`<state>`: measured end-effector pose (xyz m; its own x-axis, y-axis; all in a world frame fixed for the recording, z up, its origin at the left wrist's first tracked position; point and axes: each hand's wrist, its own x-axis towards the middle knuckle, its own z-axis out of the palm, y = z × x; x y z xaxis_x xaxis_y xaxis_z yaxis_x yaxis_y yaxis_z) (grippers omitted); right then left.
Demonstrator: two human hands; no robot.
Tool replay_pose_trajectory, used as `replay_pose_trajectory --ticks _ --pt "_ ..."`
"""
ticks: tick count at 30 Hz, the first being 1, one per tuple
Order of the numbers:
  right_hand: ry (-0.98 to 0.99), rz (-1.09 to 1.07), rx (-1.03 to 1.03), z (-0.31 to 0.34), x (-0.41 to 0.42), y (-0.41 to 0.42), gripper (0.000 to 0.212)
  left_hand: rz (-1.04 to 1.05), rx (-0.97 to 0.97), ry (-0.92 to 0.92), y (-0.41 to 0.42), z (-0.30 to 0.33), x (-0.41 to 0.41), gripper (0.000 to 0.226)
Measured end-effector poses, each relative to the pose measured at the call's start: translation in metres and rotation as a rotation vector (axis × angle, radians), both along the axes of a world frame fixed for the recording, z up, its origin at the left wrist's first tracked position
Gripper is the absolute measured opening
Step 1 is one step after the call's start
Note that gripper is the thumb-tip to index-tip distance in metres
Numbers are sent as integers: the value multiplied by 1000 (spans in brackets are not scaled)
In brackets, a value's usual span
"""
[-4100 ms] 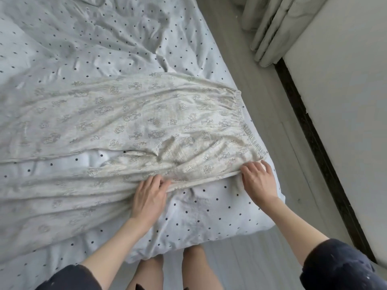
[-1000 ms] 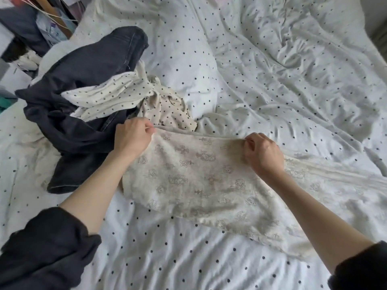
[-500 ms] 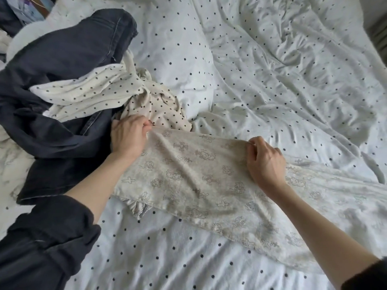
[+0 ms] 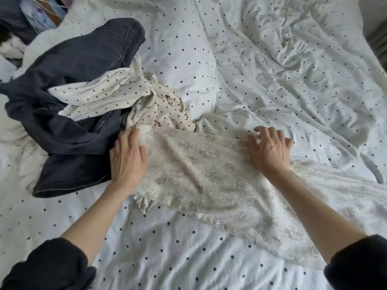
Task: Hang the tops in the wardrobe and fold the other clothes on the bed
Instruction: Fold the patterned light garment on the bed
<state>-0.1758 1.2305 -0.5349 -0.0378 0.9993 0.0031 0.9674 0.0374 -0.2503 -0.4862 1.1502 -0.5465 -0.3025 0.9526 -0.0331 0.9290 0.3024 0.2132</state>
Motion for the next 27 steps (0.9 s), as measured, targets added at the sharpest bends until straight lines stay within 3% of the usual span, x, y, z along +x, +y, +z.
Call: replay_pose_trajectory --ticks 4,8,11,13,16,17,20,23,25,27 --pt "36 254 106 5 -37 -64 48 -23 -92 -22 -31 -6 -2 48" --pt "-140 408 -182 -15 -72 -104 62 -58 -44 -39 -54 -2 -7 45" --pt "-246 374 -195 -32 -75 -100 63 108 -117 -115 -43 7 -16 48" --pt "-264 384 -207 -34 -76 -99 64 266 -264 -324 -29 13 -25 41" --pt "-246 399 -237 -30 -75 -100 65 453 -330 -832 -11 19 -31 21" --pt "-239 404 -245 -29 -74 -100 65 457 -337 -856 -8 20 -30 22" --pt "-215 420 -252 -26 -71 -97 64 402 -343 -608 0 21 -23 36" --pt "-195 440 -242 -27 -68 -97 65 321 -148 -409 -2 27 -17 22" --pt "-194 451 -238 -27 -65 -98 66 288 -21 -393 -10 30 -17 16" --pt "-191 460 -240 -27 -64 -98 66 295 -25 -421 -24 33 -19 23"
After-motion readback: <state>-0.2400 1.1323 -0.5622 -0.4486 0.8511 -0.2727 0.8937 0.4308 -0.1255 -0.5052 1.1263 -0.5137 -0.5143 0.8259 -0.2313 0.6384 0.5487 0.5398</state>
